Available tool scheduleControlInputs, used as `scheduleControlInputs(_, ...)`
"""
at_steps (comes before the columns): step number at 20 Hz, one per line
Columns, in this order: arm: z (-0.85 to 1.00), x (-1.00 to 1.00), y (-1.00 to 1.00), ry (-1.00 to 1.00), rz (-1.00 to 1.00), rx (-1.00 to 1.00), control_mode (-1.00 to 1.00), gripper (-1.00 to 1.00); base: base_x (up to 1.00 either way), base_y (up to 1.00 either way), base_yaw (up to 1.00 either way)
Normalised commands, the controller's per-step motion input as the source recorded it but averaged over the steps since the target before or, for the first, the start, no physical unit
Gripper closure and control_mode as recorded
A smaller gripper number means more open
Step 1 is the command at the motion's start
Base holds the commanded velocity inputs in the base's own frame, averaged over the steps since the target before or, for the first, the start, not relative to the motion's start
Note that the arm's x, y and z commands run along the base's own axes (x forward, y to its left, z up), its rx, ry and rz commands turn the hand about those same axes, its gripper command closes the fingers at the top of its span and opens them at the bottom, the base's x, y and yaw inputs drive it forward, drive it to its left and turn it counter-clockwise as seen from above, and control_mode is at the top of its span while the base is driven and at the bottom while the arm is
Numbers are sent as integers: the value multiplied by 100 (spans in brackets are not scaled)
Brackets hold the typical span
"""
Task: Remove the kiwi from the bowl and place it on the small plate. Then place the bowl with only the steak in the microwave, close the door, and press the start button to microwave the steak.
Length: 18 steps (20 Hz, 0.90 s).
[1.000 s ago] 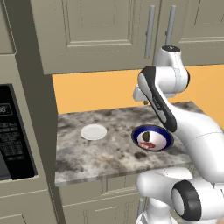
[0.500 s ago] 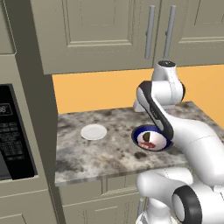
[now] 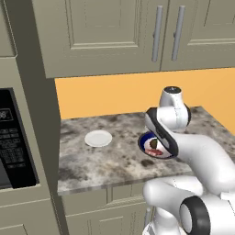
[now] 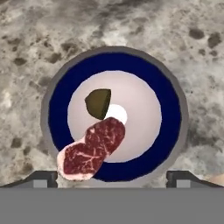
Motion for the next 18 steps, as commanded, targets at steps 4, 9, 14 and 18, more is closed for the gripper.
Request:
scheduleControlInputs(4,-66,43,-22,1,-5,10,-100,-100,0,0,0)
scheduleControlInputs(9,-52,53,1,6,0,2,-100,-100,0,0,0)
scheduleControlInputs(14,-30,39,5,7,1,1,-100,-100,0,0,0)
scheduleControlInputs(18,-5,33,0,4,3,0,-100,-100,0,0,0)
